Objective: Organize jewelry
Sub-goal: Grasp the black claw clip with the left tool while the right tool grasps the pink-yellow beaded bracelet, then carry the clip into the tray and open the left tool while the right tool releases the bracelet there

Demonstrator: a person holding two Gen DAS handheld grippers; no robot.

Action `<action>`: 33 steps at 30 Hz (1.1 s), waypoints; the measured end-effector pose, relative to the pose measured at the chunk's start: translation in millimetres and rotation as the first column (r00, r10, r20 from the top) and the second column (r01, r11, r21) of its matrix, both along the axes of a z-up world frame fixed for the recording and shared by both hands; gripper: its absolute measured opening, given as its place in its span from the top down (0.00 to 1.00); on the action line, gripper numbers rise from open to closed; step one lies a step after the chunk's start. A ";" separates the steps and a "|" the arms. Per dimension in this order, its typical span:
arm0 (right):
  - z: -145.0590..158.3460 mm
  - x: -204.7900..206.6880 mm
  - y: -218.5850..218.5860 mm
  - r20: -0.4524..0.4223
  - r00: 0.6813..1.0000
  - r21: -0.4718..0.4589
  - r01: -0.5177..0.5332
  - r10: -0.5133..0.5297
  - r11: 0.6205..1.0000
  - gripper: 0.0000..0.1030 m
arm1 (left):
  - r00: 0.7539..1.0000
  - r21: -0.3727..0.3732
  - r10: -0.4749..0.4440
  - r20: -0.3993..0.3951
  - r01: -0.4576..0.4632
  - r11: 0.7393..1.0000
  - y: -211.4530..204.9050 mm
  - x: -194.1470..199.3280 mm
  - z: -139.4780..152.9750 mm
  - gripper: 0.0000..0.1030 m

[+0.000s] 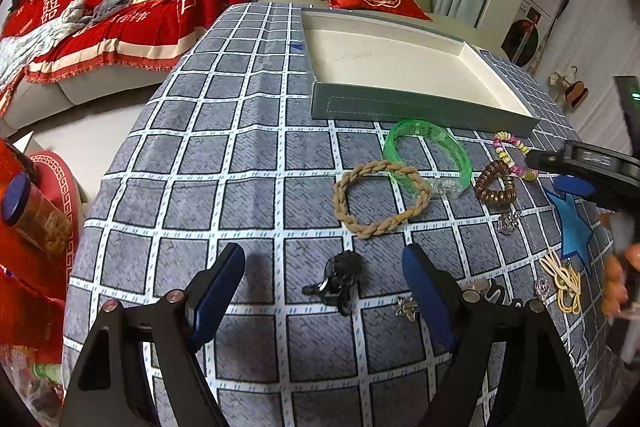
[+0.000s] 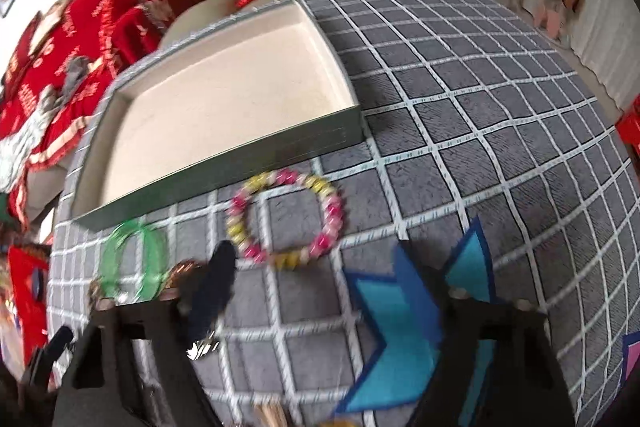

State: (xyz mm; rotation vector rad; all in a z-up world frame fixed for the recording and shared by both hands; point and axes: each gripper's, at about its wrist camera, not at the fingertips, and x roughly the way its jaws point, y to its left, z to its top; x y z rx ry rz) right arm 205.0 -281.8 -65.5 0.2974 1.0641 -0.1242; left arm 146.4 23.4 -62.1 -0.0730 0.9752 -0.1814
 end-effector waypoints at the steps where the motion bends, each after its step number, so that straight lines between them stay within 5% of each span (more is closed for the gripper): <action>1: 0.9 2.3 0.9 0.014 1.000 -0.024 0.005 -0.004 1.000 0.28 | 1.000 0.001 -0.004 -0.005 0.004 1.000 -1.1 2.2 -0.9 0.18; 5: -1.8 12.1 13.4 -0.012 0.999 -0.143 -0.032 0.031 0.989 0.37 | 1.000 0.004 -0.016 -0.019 0.016 1.000 -3.2 7.0 -4.2 0.26; 9: -2.9 8.4 24.2 -0.009 0.997 -0.206 -0.079 0.079 0.975 0.48 | 1.000 0.030 -0.027 -0.006 0.027 0.999 -5.0 6.4 -3.4 0.49; 12: 0.0 6.0 28.9 -0.016 0.994 -0.201 -0.108 0.107 0.974 0.69 | 0.999 0.027 -0.041 -0.002 0.041 0.999 -5.3 5.9 -2.7 0.69; 14: 1.3 5.2 31.0 -0.018 0.993 -0.199 -0.121 0.119 0.973 0.88 | 0.999 0.022 -0.052 -0.003 0.052 0.998 -5.8 6.6 -2.4 0.69; 33: 43.0 -9.7 3.6 0.105 0.990 -0.031 -0.091 0.094 0.995 0.90 | 0.994 -0.093 -0.088 0.073 0.094 0.991 2.7 13.9 59.9 0.69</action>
